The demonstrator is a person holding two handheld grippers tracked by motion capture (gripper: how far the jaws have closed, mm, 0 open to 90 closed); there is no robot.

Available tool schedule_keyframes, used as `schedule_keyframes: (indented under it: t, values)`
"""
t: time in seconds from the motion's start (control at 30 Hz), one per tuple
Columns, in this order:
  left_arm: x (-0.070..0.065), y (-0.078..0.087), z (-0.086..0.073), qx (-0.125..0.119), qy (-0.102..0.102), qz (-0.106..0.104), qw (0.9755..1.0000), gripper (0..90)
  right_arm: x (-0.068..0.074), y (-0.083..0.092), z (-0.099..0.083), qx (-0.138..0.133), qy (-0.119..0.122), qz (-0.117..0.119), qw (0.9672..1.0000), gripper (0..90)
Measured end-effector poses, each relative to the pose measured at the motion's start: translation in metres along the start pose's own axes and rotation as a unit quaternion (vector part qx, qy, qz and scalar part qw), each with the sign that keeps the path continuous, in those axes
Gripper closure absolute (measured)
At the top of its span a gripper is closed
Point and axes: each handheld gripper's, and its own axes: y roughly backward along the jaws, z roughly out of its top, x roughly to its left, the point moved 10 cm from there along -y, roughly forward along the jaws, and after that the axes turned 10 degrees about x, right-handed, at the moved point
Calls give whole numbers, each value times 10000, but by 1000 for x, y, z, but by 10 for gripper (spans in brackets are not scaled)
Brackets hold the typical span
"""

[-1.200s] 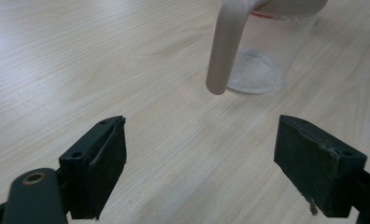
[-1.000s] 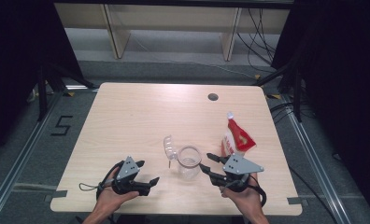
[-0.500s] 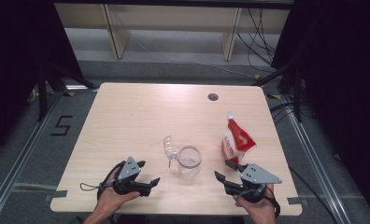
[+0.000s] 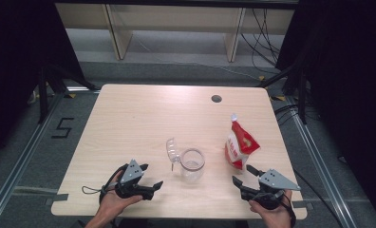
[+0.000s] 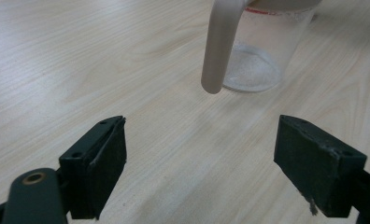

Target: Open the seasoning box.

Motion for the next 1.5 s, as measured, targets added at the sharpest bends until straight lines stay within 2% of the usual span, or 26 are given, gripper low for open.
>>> schedule_keyframes:
  t: [0.07,0.1,0.13,0.17,0.2,0.23,0.27,0.37,0.4,0.47,0.5,0.53,0.6,0.63,0.8,0.83,0.9,1.13,1.2,1.27,1.3,1.33,1.37,1.4,1.47,1.5]
  values:
    - [0,0,0,-16,20,-8,10000,167,-7,-2,0,-33,-37,-120,9999,257]
    - [2,0,-1,85,-85,60,9999,167,-10,-3,-1,-17,-104,-127,9999,237]
    - [2,0,-1,84,-101,62,9999,167,-11,-2,-2,30,-280,-187,9994,208]
    - [2,0,-1,84,-101,62,9999,167,-16,-4,0,-52,-158,-230,9996,176]
    - [0,-1,1,-34,-20,-7,10000,167,-18,-4,0,-38,-255,-280,9993,156]
    - [0,-1,1,-32,-43,-1,10000,167,-21,-6,1,-90,-228,-271,9993,159]
    - [0,-1,1,-31,-44,0,10000,167,-22,-6,0,-53,-349,-267,9990,156]
    - [0,-1,0,15,15,4,10000,167,-27,-10,2,-133,-260,-205,9994,156]
    - [1,0,1,3,-32,20,10000,167,-33,-11,3,-172,-202,-344,9991,155]
    - [1,0,1,-5,-25,33,10000,167,-37,-14,2,-161,-318,-375,9987,156]
    - [2,1,1,11,-44,41,10000,167,-37,-16,3,-193,-311,-278,9989,157]
    - [2,1,1,12,-48,43,10000,167,-39,-17,4,-182,-221,-366,9989,156]
    - [1,0,1,-10,-26,33,10000,167,-38,-19,6,-155,-173,-320,9992,157]
    - [1,0,1,-7,-34,34,10000,167,-37,-20,7,-142,-252,-309,9991,157]
    - [2,0,0,41,-61,48,10000,167,-44,-25,14,-214,-146,-501,9984,157]
    - [2,0,0,42,-76,35,10000,167,-42,-27,14,-203,-242,-447,9985,157]
    - [1,-1,0,30,-24,40,10000,167,-42,-33,14,-210,-152,-407,9988,157]
    - [2,0,1,37,-79,54,9999,167,-45,-41,19,-249,-45,-548,9982,158]
    - [2,0,1,23,-67,-6,10000,168,-44,-44,20,-269,-124,-569,9979,158]
    - [1,-1,1,6,94,-21,10000,168,-42,-47,19,-213,-215,-465,9985,159]
    - [2,0,1,16,32,8,10000,168,-45,-49,21,-282,-74,-474,9984,159]
    - [3,0,1,10,-50,24,10000,167,-44,-49,19,-204,-217,-494,9983,159]
    - [3,0,1,11,-36,24,10000,167,-43,-49,19,-213,-311,-481,9981,160]
    - [3,0,1,8,-41,25,10000,168,-46,-50,20,-265,-175,-508,9982,163]
    - [3,0,1,11,-27,33,10000,168,-45,-50,20,-238,-358,-498,9978,171]
    - [3,-1,1,14,19,55,10000,167,-47,-51,21,-299,-225,-499,9981,173]
